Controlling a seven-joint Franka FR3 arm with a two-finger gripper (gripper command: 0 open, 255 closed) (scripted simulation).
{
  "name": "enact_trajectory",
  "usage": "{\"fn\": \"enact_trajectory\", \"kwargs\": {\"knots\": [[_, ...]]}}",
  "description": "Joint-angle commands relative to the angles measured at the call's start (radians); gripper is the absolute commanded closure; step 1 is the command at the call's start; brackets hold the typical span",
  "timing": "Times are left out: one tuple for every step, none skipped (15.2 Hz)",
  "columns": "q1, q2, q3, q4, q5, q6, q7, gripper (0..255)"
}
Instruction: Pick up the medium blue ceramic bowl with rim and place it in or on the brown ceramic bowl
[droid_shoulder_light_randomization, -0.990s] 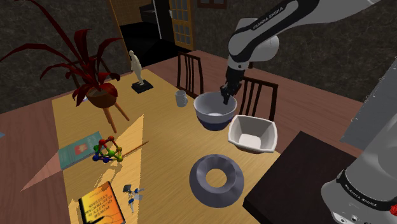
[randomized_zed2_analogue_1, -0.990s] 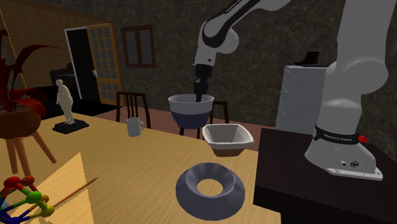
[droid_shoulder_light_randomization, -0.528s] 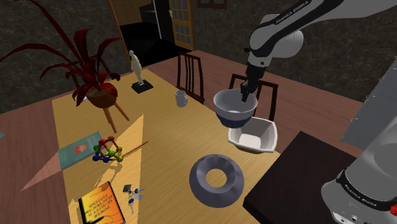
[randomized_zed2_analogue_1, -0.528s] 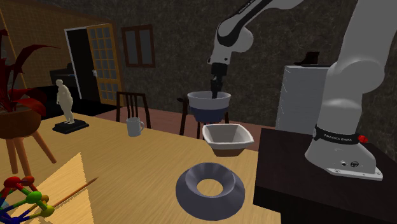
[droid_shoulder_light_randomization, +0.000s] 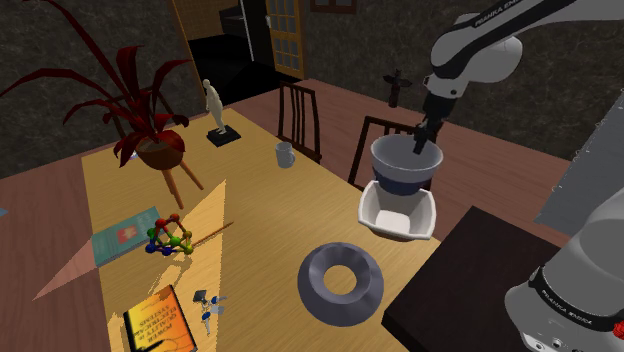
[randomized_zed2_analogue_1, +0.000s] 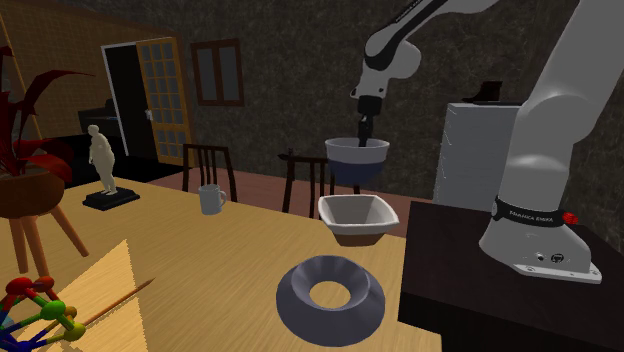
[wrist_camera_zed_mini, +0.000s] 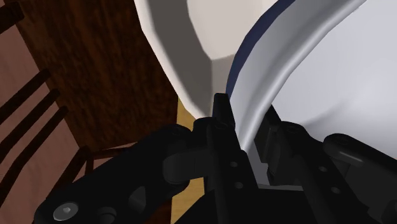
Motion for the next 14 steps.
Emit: {"fn": "enact_trajectory", "kwargs": {"knots": [[-0.005, 0.004, -0.009, -0.017, 0.002, 0.017, -0.021, 255], [-0.004, 0.013, -0.01, -0.023, 0.006, 0.032, -0.026, 255], [-0.002, 0.022, -0.011, -0.028, 0.011, 0.046, -0.032, 255], [-0.001, 0.032, -0.012, -0.034, 0.016, 0.06, -0.038, 255], [0.0, 0.041, -0.012, -0.039, 0.021, 0.074, -0.044, 255], [0.002, 0.052, -0.013, -0.044, 0.027, 0.089, -0.05, 255], [0.003, 0.062, -0.014, -0.048, 0.033, 0.103, -0.056, 255], [0.005, 0.073, -0.014, -0.053, 0.039, 0.117, -0.063, 255], [0.007, 0.083, -0.015, -0.057, 0.046, 0.131, -0.07, 255], [0.008, 0.095, -0.015, -0.061, 0.052, 0.145, -0.077, 255], [0.01, 0.106, -0.016, -0.065, 0.06, 0.159, -0.084, 255], [0.012, 0.118, -0.016, -0.068, 0.067, 0.174, -0.092, 255], [0.014, 0.13, -0.017, -0.071, 0.075, 0.187, -0.1, 255], [0.015, 0.142, -0.017, -0.074, 0.084, 0.201, -0.108, 255]]}}
